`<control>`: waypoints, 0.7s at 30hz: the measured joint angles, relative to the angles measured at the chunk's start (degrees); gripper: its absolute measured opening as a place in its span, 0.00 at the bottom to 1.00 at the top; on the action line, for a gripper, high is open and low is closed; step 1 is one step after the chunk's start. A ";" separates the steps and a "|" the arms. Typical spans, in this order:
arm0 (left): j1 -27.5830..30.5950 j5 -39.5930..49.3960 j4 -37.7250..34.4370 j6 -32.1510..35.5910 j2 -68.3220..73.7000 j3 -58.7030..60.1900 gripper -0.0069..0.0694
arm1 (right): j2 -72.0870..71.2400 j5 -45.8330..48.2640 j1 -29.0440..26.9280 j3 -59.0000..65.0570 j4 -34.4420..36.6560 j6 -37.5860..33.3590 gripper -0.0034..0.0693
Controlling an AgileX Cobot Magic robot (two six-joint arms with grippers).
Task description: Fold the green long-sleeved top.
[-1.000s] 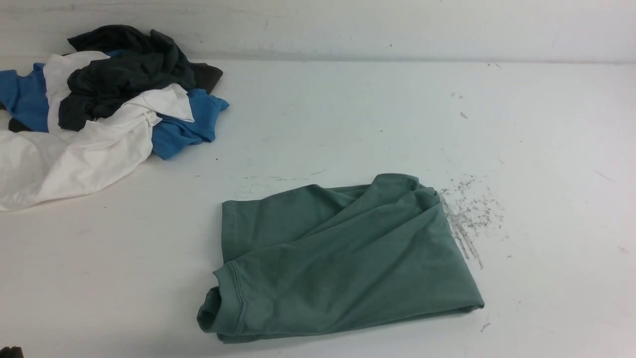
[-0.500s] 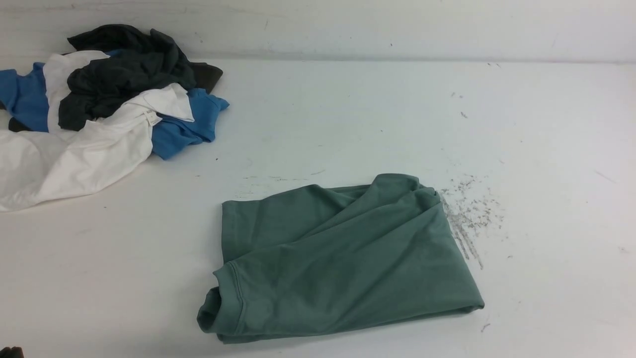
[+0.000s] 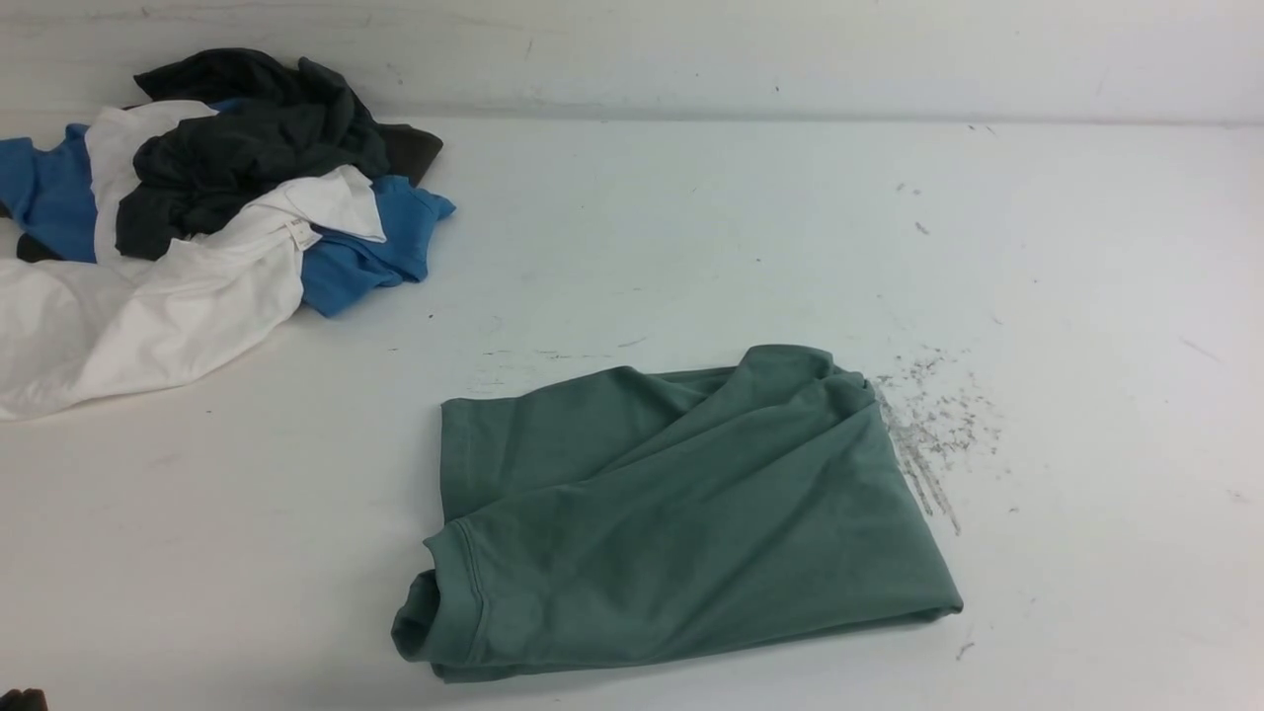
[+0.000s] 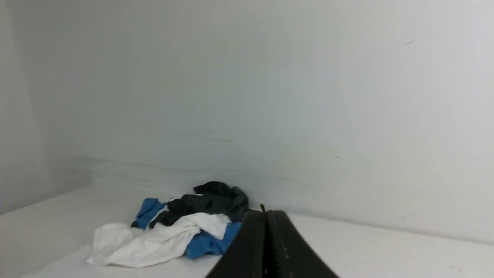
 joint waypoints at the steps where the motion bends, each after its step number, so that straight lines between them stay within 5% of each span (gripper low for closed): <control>1: 0.00 0.00 0.00 0.00 0.00 0.00 0.09 | 0.69 -0.62 0.00 0.00 2.94 -2.89 0.03; 7: 0.00 0.02 0.00 0.00 0.00 0.00 0.09 | 0.90 -3.49 -0.96 2.14 8.20 -8.18 0.03; 16: 0.00 0.06 0.00 0.00 0.00 0.00 0.09 | -2.10 -8.30 -23.87 24.21 4.86 -8.84 0.03; 21: 0.00 0.12 0.00 0.00 0.00 0.00 0.09 | -2.03 -4.48 -31.40 31.51 2.76 -9.13 0.03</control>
